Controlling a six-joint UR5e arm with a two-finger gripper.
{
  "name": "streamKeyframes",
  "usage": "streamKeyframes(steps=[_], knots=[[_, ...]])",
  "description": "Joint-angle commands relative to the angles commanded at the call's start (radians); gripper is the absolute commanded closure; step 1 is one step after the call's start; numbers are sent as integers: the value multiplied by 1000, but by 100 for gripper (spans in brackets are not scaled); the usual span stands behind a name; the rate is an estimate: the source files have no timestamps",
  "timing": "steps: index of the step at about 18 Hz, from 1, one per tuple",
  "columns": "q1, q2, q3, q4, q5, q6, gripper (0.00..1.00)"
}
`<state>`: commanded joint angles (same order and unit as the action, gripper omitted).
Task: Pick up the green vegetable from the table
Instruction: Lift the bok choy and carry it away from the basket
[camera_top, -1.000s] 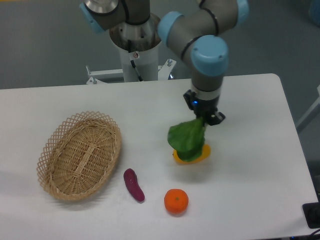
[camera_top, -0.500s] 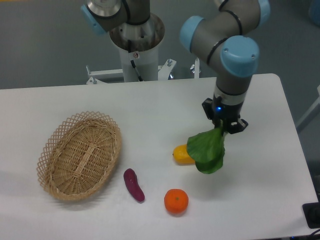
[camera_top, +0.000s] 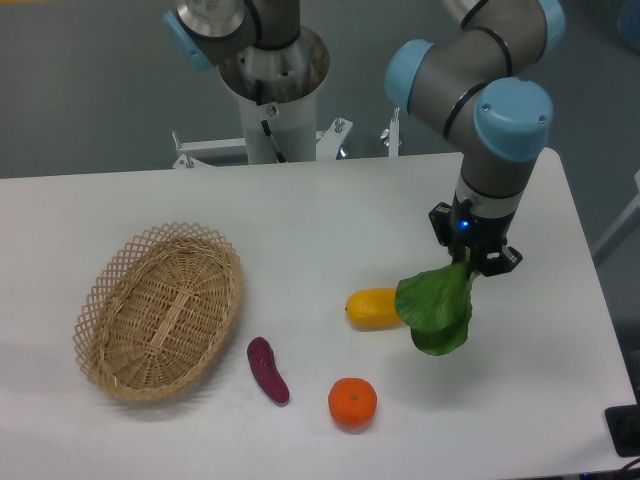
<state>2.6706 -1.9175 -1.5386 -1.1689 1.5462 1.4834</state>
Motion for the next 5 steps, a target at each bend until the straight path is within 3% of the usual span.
streamKeyframes(steps=[5], knots=[[0,-9,5,-6,0,2,87]])
